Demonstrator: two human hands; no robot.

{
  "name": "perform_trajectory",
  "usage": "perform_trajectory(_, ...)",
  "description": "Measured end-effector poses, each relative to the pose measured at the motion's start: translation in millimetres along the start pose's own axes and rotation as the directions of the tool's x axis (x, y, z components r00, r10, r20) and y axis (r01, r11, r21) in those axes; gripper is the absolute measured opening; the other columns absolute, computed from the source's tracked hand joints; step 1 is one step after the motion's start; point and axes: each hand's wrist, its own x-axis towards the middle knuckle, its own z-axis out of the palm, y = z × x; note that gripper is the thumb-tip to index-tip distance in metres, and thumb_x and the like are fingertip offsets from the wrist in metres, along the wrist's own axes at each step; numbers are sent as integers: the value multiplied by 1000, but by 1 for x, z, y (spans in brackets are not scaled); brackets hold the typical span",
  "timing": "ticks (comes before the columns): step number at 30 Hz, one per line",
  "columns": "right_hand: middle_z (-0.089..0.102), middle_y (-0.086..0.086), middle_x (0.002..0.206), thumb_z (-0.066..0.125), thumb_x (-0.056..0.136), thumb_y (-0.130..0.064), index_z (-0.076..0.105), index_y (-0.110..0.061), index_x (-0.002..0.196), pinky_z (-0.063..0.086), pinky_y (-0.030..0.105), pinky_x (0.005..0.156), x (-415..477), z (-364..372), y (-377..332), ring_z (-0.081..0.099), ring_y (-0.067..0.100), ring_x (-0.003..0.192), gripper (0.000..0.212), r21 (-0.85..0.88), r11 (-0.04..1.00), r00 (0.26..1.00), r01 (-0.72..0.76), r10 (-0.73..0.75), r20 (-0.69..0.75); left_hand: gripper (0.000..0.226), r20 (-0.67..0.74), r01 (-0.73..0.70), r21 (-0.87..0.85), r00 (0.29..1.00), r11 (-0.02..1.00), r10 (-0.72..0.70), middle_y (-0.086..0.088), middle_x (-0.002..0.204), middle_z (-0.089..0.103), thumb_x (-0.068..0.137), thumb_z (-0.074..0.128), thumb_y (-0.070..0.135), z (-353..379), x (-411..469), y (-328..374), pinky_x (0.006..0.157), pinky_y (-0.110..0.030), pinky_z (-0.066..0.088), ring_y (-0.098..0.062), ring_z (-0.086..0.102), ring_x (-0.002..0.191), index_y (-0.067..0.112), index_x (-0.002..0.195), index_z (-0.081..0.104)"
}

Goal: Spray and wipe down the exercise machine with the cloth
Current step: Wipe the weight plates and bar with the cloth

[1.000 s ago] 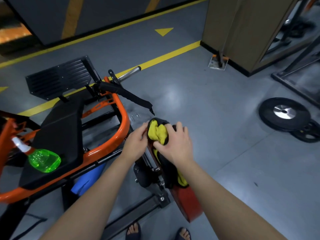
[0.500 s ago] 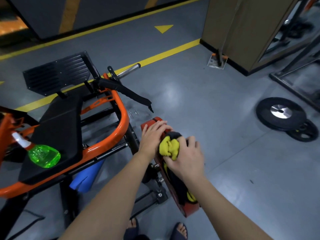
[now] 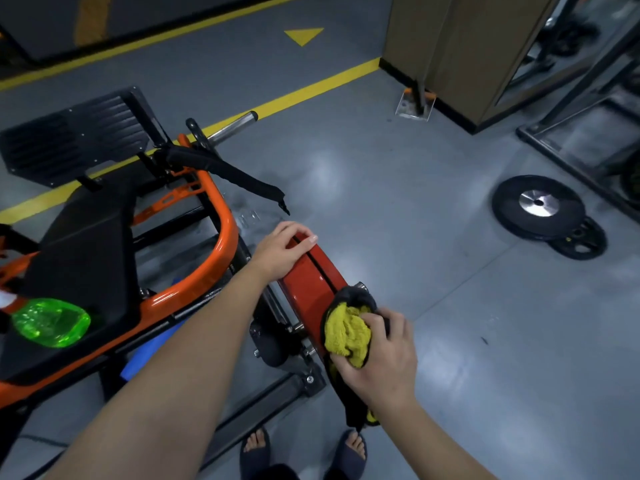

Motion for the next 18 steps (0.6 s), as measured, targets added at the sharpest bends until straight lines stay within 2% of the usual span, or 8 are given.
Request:
perform_trajectory(3,58,10,108,69,62,-58,63,-18,105,53,42,73,15,7,-16,53,32,94,59,-42,999,1000,0,-1,-18,22,56,21,-124,998,992,-14,5,131,52,101,60,45,-5,14,-3,112,-34,38,-9,50,121,27,112,68)
perform_trajectory(6,58,9,107,65,62,-62,65,-19,103,52,38,64,32,14,-26,56,32,92,60,-100,995,1000,-3,2,-14,27,45,56,-126,998,990,-50,2,129,60,102,59,44,-10,22,-6,109,-34,42,-11,55,119,25,118,69)
perform_trajectory(8,56,7,106,63,61,-64,65,-20,102,51,36,57,46,18,-32,55,31,92,60,-129,992,1000,-13,13,-3,30,-96,49,-97,994,994,-58,7,130,65,103,57,48,-14,15,-9,102,-30,45,-9,57,122,31,125,67)
perform_trajectory(10,55,5,104,62,62,-65,64,-20,101,50,36,55,60,23,-39,54,31,90,59,-153,988,1000,-19,20,6,30,-272,7,-214,960,977,-66,10,130,65,105,55,42,-19,-2,-13,103,-27,45,-4,57,123,32,133,63)
perform_trajectory(11,55,5,103,61,63,-65,64,-20,100,50,37,55,67,25,-43,54,31,90,59,-170,985,1000,-16,19,15,31,-326,-14,-268,942,963,-77,11,129,64,106,54,37,-21,-11,-15,102,-24,44,-2,57,122,30,136,61)
perform_trajectory(13,54,5,101,61,64,-66,61,-20,99,49,38,57,85,30,-53,54,32,89,58,-202,979,998,-17,28,48,33,-341,-45,-243,939,969,-42,13,130,64,107,55,30,-26,-28,-17,102,-19,44,2,58,121,25,139,61)
perform_trajectory(16,51,4,102,62,68,-66,57,-20,103,44,38,64,121,45,-72,54,33,94,57,-240,971,990,-17,51,135,34,-279,-64,-170,960,983,14,9,133,67,105,57,21,-31,-41,-26,106,-26,47,-4,60,126,23,138,63)
perform_trajectory(18,50,5,110,61,74,-65,55,-20,110,43,40,71,144,57,-84,52,33,104,58,-243,970,970,-6,64,235,33,-316,-54,-180,949,982,-6,9,131,67,105,54,14,-32,-48,-28,109,-29,47,-5,60,125,22,136,64)
